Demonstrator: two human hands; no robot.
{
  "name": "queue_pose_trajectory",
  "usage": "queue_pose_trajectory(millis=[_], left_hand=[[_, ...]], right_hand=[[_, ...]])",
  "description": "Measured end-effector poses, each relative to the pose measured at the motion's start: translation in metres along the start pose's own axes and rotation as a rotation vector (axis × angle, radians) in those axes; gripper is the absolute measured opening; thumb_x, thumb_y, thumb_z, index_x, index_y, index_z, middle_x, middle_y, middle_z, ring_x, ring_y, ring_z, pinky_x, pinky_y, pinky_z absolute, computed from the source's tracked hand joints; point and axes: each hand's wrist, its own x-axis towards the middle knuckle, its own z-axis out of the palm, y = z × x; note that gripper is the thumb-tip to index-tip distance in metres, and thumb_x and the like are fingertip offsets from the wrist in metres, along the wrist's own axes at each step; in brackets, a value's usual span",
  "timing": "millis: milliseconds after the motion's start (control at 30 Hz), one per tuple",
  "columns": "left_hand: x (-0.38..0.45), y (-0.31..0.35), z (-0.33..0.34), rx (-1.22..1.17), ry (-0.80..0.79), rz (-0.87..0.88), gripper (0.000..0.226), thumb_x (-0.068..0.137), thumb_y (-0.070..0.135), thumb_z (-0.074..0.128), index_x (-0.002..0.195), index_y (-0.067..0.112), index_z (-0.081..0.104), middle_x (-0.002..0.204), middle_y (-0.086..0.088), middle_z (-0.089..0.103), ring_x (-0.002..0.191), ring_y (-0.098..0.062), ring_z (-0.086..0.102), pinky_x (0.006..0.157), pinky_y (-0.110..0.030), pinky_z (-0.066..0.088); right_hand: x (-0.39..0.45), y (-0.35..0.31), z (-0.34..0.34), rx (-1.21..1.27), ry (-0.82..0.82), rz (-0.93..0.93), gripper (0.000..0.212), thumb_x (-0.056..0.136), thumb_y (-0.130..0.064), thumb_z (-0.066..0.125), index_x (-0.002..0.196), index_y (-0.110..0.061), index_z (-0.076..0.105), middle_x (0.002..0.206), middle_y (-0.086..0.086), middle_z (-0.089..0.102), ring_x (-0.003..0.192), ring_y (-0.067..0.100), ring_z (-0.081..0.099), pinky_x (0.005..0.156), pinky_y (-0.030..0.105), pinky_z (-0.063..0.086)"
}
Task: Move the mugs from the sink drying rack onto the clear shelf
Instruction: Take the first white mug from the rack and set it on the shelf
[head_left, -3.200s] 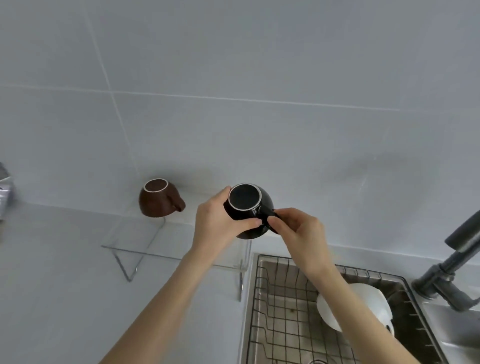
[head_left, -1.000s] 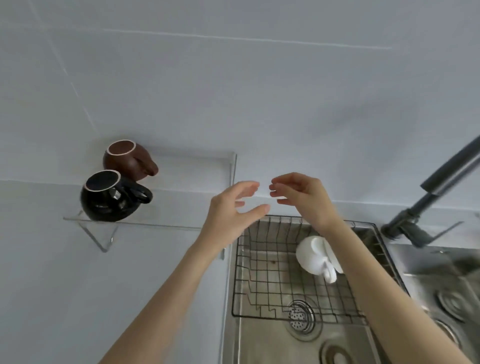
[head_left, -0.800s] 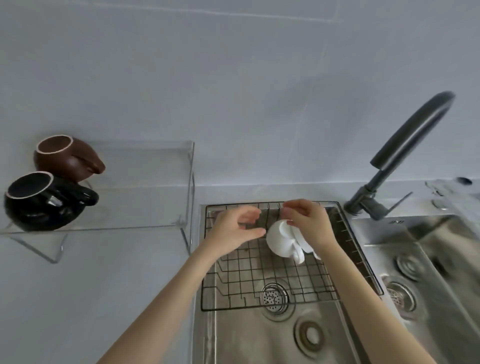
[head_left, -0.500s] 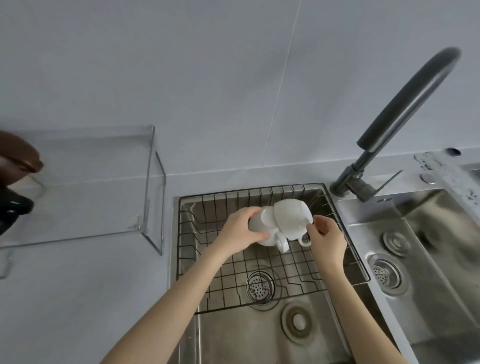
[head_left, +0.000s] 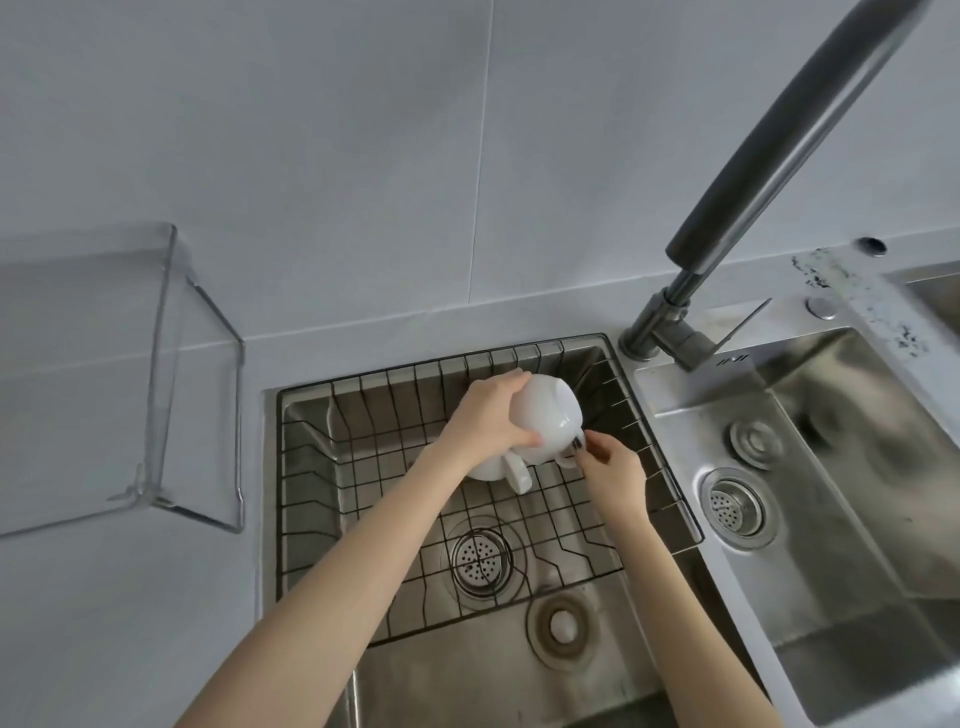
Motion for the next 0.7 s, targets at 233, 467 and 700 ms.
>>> queue_pose_trajectory(millis=[233,467,700], left_hand=[[-0.013,-0.003,-0.002,0.059,-0.002,-0.02,0.104,0.055,0.032,0.082,0.141,0.014,0.027,0.151,-0.004,0.032,0.137,-0.02,0.032,0.113,-0.033,0.027],[-0.059,0.021,-0.076,-0.091,0.238,0.033,0.092,0.052,0.029,0.085,0.132,0.015,0.041,0.131,-0.002,0.054,0.109,-0.009,0.047,0.089,-0.021,0.036],[-0.124,0.027,-0.174,-0.188,0.576,0.052,0.094,0.051,0.024,0.087,0.134,0.016,0.041,0.118,0.011,0.05,0.111,-0.002,0.046,0.088,-0.007,0.034]], right_hand=[[-0.005,-0.005,0.003,-0.021,-0.002,-0.071,0.019,0.086,-0.011,0.058,0.104,-0.005,0.058,0.087,0.004,0.062,0.08,0.015,0.059,0.057,0.014,0.038],[-0.032,-0.075,-0.014,0.095,-0.043,-0.388,0.007,0.085,-0.019,0.061,0.091,-0.021,0.058,0.082,-0.006,0.068,0.08,0.005,0.063,0.061,0.012,0.048],[-0.075,-0.193,-0.006,0.177,-0.167,-0.728,0.014,0.083,-0.02,0.063,0.097,-0.02,0.061,0.084,-0.013,0.068,0.08,0.001,0.065,0.069,0.008,0.051]])
